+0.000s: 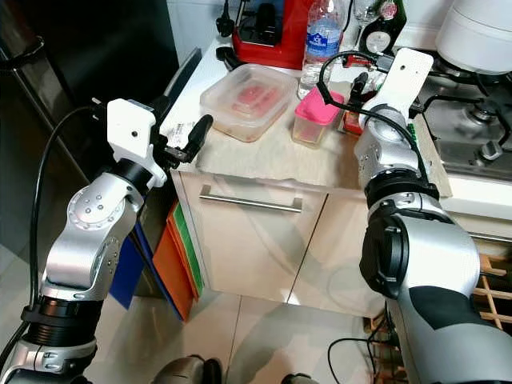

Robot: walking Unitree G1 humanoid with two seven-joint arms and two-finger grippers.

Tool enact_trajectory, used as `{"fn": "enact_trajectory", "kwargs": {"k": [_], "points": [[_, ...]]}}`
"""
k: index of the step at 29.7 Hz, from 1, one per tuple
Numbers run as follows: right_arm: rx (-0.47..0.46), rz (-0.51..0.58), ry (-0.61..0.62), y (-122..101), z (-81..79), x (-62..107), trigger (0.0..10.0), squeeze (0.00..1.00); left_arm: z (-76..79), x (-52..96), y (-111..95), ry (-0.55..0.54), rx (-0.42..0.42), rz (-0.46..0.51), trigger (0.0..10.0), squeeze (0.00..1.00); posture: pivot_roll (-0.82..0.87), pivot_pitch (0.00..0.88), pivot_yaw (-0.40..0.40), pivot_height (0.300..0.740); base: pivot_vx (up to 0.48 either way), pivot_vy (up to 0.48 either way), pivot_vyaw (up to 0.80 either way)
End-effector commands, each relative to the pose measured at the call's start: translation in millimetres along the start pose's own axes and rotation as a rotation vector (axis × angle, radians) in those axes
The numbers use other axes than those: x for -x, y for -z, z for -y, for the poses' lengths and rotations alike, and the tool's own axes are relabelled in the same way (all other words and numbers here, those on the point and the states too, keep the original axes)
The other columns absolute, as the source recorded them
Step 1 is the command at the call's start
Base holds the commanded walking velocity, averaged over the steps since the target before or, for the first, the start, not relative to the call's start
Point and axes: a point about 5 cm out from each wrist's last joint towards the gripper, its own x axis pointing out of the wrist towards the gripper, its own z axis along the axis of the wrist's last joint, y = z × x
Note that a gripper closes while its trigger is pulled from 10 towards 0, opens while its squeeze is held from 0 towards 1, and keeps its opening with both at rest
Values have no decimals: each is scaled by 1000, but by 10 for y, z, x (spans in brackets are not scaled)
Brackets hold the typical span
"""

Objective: Restocking fridge

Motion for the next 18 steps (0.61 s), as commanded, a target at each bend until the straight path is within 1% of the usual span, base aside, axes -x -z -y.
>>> {"fn": "enact_trajectory", "kwargs": {"k": [1, 4, 5, 6, 8, 11, 12, 13, 18], "points": [[-14, -79, 0, 176, 9, 27, 10000, 1000, -21, -32, -39, -7, -9, 5, 10000, 0, 285, 116, 24, 740, 0, 0, 0], [-29, -91, -10, 197, 4, 30, 10000, 1000, -25, -40, -43, -6, -12, 7, 10000, 0, 285, 114, 25, 740, 0, 0, 0], [-55, -105, -19, 216, -7, 34, 10000, 1000, -29, -44, -47, -7, -13, 9, 10000, 0, 285, 114, 25, 740, 0, 0, 0], [-55, -105, -19, 216, -7, 34, 10000, 1000, -29, -44, -47, -7, -13, 9, 10000, 0, 285, 114, 25, 740, 0, 0, 0], [-85, -127, -34, 243, -28, 40, 10000, 1000, -33, -49, -49, -8, -16, 10, 10000, 0, 287, 114, 23, 740, 0, 0, 0], [-32, -123, -42, 250, -43, 44, 10000, 1000, -36, -52, -49, -9, -17, 10, 10000, 0, 286, 114, 21, 740, 0, 0, 0], [-5, -100, -61, 235, -69, 47, 0, 239, -35, -52, -49, -10, -17, 10, 10000, 0, 286, 114, 21, 740, 0, 0, 0], [-2, -92, -73, 227, -88, 48, 0, 0, -35, -53, -49, -11, -16, 10, 10000, 0, 283, 114, 20, 740, 0, 0, 0], [16, -84, -64, 209, -95, 46, 0, 0, -26, -58, -50, -10, -13, 12, 10000, 0, 283, 114, 20, 740, 0, 0, 0]]}}
